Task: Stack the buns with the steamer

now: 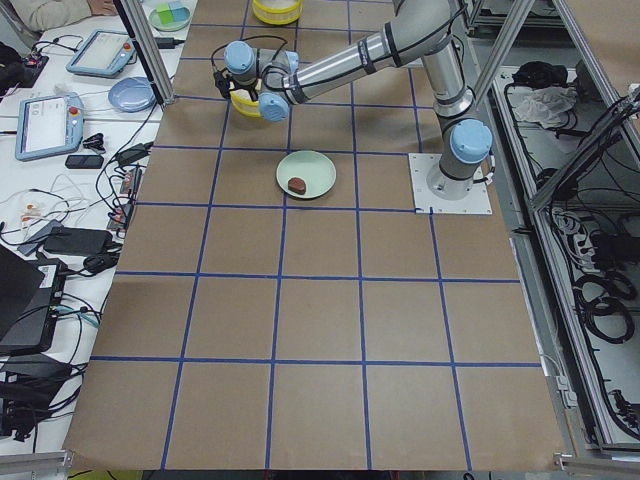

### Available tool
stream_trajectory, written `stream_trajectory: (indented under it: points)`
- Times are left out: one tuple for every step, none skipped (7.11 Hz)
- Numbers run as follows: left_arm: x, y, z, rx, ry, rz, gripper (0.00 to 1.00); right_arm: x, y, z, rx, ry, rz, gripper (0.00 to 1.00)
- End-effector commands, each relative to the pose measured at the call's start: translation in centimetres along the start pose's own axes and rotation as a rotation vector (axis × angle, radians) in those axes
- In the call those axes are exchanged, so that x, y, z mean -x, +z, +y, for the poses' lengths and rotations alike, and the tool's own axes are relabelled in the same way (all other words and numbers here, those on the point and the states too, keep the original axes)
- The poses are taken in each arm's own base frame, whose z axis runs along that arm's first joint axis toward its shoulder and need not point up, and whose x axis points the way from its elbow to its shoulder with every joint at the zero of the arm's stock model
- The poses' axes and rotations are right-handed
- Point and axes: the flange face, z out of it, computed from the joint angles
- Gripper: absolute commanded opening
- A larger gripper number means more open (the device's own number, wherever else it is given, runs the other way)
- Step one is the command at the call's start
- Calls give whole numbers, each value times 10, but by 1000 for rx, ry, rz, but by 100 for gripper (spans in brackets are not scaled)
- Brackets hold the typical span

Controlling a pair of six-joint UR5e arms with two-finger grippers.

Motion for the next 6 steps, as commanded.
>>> stream_trajectory:
  points:
    - [-3, 27, 3, 15, -8, 6, 0, 49, -32, -15, 19, 43, 10, 0]
    - [-3, 28, 1, 7, -34, 7, 33, 86, -56, -24, 43, 42, 51, 0]
    - [-6, 25, -1, -12, -32, 16, 66, 111, -72, -30, 32, 51, 58, 0]
    - [-10, 21, -2, -30, -68, 22, 83, 126, -76, -30, 49, 59, 44, 0]
    - [-13, 17, -3, -47, -71, 39, 99, 144, -82, -33, 53, 97, 37, 0]
    - [-15, 15, -2, -49, -84, 45, 100, 174, -101, -37, 34, 87, 42, 0]
